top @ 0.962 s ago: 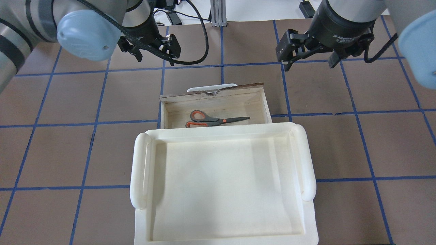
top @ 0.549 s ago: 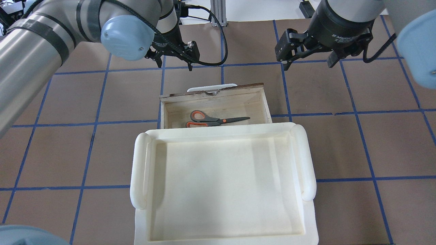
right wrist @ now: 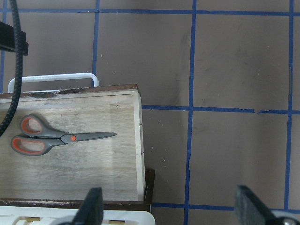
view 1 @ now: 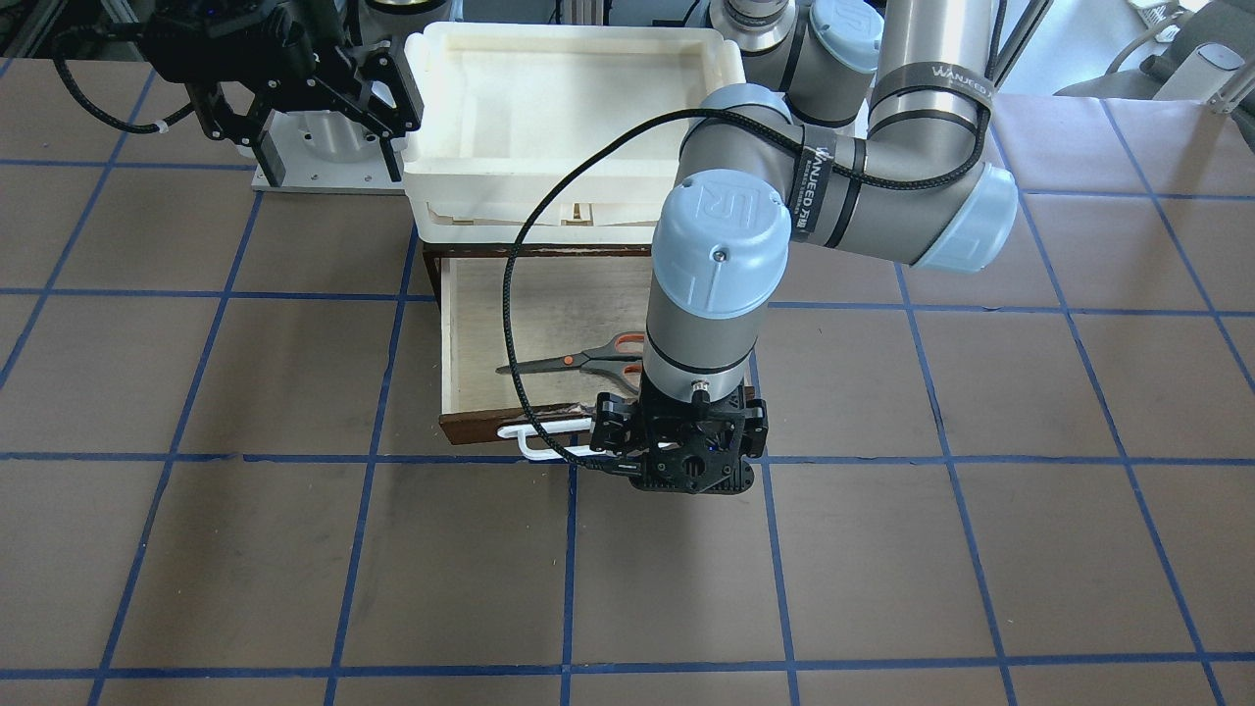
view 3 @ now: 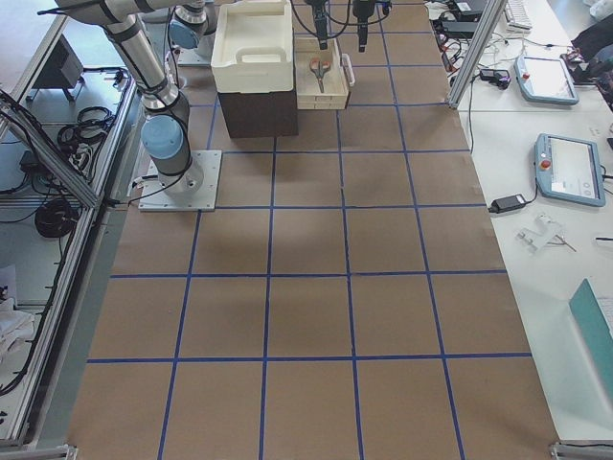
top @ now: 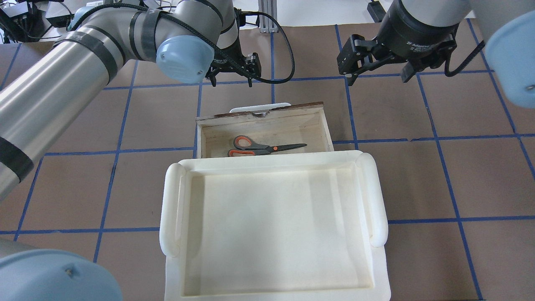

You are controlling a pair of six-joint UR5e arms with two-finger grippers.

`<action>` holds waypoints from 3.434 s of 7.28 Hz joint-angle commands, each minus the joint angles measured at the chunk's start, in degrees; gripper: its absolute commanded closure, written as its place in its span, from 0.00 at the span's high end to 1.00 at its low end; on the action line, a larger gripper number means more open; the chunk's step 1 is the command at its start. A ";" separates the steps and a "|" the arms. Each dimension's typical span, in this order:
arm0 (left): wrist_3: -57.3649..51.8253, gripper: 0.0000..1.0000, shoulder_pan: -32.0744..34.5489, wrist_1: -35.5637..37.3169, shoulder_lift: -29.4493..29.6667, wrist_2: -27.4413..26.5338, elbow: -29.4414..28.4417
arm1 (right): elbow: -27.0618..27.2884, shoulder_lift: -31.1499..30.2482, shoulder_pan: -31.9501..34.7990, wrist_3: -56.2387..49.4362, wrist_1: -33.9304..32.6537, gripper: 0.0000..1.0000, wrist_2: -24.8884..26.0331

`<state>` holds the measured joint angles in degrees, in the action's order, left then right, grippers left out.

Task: Put scissors in drawer and close it
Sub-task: 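Move the left gripper over the drawer's white handle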

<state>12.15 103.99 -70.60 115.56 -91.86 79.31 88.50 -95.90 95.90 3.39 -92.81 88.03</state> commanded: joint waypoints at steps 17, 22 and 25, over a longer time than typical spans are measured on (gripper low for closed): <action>4.46 1.00 3.15 -6.20 3.45 3.70 -1.79 | 0.00 -0.34 -1.15 -0.40 -0.09 1.00 1.00; 4.46 1.00 3.33 -8.23 3.01 4.58 -1.71 | -0.09 -0.43 -1.33 0.12 0.61 1.00 1.18; 4.46 1.00 3.33 -9.90 2.57 4.76 -1.71 | -0.08 -0.69 -1.33 0.22 3.15 1.00 3.38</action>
<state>16.59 107.31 -79.67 118.33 -87.20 77.61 88.47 -96.54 94.54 3.57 -90.96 90.80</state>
